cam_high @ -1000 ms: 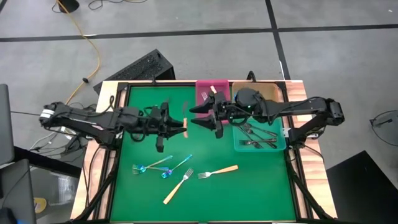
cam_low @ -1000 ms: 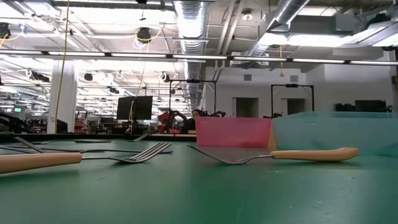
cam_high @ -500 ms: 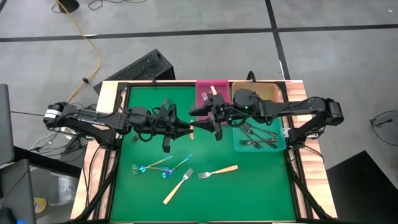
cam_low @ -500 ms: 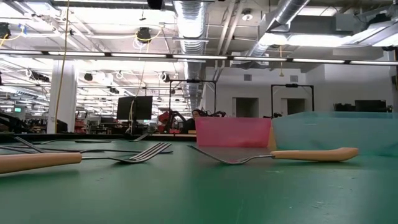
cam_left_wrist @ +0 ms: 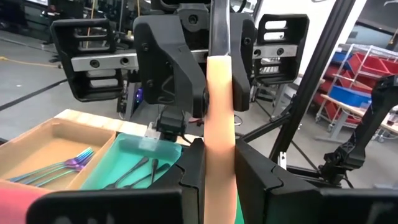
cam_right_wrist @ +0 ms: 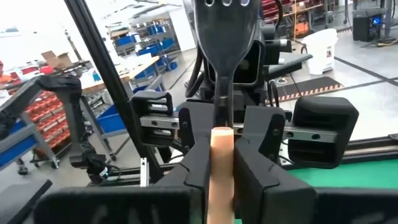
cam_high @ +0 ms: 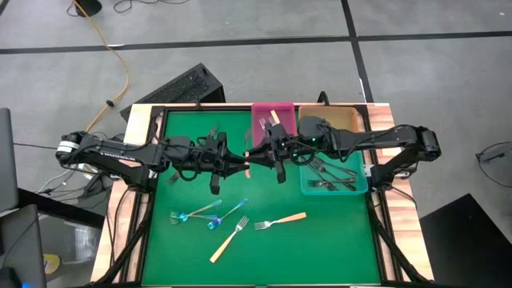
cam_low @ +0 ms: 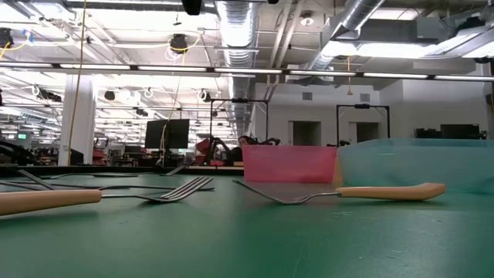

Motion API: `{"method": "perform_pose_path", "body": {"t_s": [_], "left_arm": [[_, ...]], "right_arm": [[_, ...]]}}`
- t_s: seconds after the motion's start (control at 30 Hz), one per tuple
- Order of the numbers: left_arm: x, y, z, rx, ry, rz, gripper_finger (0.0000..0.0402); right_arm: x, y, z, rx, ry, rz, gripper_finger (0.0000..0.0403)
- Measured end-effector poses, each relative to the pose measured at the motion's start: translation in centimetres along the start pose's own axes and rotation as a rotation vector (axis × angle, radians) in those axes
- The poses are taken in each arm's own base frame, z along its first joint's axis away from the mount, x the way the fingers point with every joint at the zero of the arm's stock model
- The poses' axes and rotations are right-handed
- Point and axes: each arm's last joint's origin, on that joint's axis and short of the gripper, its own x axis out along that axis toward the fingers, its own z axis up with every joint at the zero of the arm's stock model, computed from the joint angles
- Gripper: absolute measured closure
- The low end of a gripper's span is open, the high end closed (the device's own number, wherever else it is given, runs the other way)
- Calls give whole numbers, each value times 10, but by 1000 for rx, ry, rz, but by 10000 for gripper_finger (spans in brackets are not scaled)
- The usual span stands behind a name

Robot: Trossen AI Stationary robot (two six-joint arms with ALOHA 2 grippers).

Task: Sort silverware by color (type)
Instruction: Put the yellow fork into the pink bin

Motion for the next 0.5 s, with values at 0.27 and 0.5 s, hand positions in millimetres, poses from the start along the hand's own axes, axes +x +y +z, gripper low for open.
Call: {"method": "perform_pose_path", "body": {"t_s": [0.27, 0.5], "left_arm": [[0, 1, 0, -6, 1, 9, 362], [-2, 5, -4, -53, 35, 122, 255]], "right_arm": [[0, 0, 0, -13, 0, -1, 335], [0, -5, -1, 31, -6, -71, 335]]}}
